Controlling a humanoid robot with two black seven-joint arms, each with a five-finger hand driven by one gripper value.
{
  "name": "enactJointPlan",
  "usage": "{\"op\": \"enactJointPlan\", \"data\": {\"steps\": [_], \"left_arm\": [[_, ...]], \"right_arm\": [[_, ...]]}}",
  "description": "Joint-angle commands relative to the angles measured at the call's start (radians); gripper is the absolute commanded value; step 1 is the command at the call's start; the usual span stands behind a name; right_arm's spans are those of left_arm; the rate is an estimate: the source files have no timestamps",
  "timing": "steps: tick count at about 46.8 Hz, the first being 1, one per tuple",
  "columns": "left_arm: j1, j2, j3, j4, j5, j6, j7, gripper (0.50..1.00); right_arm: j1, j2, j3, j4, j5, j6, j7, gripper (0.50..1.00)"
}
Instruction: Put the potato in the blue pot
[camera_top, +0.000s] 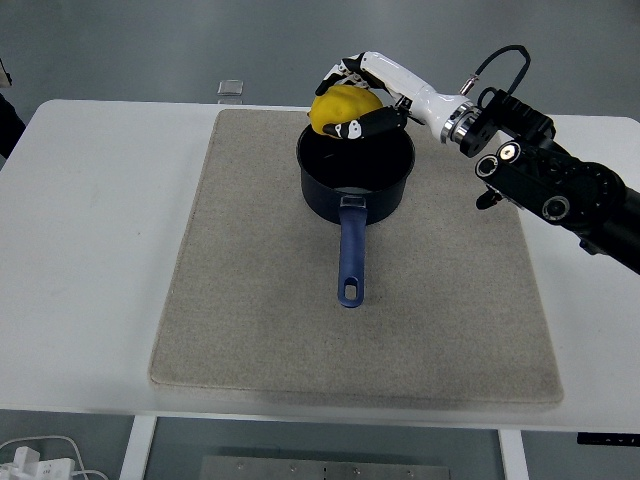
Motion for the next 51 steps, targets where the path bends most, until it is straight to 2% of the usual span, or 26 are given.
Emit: {"op": "enactJointPlan", "data": {"steps": [1, 24, 51], "left_arm": [[0.000, 0.000, 0.000, 0.000, 0.000, 0.000, 0.000, 0.999], [0.000, 0.000, 0.000, -0.003, 0.000, 0.000, 0.000, 0.999], [0.000, 0.000, 0.000, 0.000, 0.000, 0.000, 0.000, 0.999]], "right_arm": [[0.001, 0.021, -0.009, -0.018, 0.000, 0.000, 0.000, 0.500], [-0.002, 0.043, -0.009, -0.033, 0.000, -0.002, 0.000, 0.500], [-0.035, 0.055, -0.038, -0.121, -0.003, 0.000, 0.008, 0.500]]}}
